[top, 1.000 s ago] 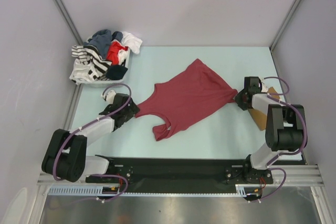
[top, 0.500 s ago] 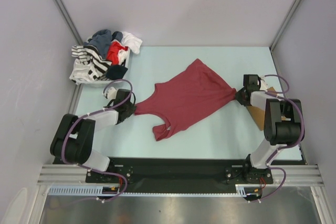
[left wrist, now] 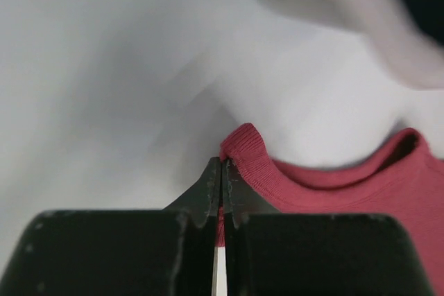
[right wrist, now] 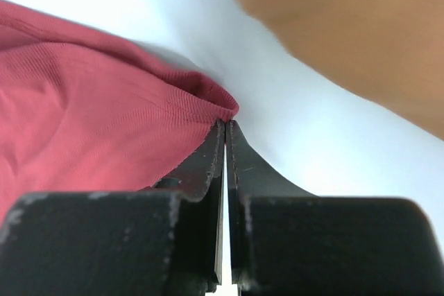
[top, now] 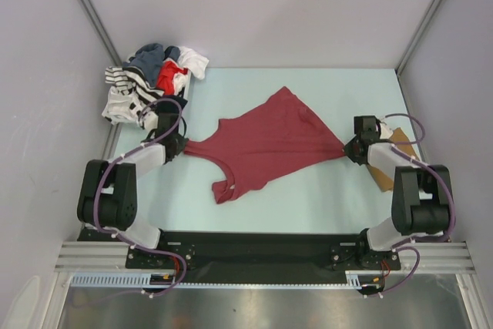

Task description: Fold and stack the tank tops

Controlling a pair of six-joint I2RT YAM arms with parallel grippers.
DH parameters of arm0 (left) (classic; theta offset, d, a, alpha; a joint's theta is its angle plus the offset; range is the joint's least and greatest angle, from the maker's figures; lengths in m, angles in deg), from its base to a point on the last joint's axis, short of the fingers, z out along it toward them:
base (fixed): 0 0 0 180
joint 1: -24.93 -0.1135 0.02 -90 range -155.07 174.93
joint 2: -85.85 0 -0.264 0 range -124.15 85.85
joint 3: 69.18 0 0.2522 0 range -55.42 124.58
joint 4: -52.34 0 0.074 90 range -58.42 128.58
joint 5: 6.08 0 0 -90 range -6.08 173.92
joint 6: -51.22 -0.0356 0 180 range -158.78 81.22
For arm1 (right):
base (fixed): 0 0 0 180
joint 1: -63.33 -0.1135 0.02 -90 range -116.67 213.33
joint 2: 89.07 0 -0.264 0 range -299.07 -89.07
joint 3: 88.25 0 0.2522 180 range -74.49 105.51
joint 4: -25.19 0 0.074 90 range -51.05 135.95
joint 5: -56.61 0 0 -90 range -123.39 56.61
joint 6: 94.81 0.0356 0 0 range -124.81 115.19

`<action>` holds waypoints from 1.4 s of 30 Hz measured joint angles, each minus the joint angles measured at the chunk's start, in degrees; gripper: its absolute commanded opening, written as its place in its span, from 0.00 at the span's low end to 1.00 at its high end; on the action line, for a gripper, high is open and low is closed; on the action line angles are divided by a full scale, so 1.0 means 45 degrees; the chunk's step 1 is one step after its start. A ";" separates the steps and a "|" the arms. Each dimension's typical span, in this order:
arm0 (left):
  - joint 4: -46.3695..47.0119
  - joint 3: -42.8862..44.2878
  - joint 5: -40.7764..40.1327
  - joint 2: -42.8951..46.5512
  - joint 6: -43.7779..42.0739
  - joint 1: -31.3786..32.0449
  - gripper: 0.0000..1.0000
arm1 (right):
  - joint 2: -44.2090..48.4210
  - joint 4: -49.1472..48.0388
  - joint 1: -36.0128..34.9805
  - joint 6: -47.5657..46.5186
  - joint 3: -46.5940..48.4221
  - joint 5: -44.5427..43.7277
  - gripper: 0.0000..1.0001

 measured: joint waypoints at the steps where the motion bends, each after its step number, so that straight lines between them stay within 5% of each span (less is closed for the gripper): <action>1: -0.0010 0.0306 0.0083 -0.0155 -0.0180 0.0000 0.10 | 0.0423 0.0151 0.0078 -0.0083 -0.0223 0.0005 0.00; 4: 0.0578 0.0656 0.0646 -0.0364 -0.1020 0.0000 0.32 | 0.1394 0.0529 0.0607 -0.0316 -0.0656 0.0087 0.00; 7: 0.1224 -0.0204 0.0923 0.0282 -0.1530 -0.0005 0.73 | 0.1807 0.0724 0.1059 -0.0491 -0.0801 0.0068 0.00; 11: 0.0714 -0.0865 0.0884 0.1559 -0.1957 -0.0019 0.94 | 0.2006 0.0816 0.1209 -0.0670 -0.0971 0.0083 0.00; 17: -0.0121 -0.1729 0.0957 0.4580 -0.2263 0.0403 0.93 | 0.2006 0.0602 0.1209 -0.0763 -0.1190 0.0311 0.00; 24: -0.1690 -0.2633 0.0719 0.7941 -0.2297 0.4352 0.89 | 0.2006 0.0102 0.1209 -0.0777 -0.1821 0.0656 0.00; 33: -0.3317 -0.3308 0.0194 0.8442 -0.2992 0.7388 1.00 | 0.2152 -0.0733 0.1209 -0.0782 -0.2424 0.1064 0.00; 42: -0.3410 -0.3303 0.0146 0.6178 -0.3259 0.7990 0.67 | 0.2161 -0.0942 0.1205 -0.0782 -0.2424 0.1268 0.00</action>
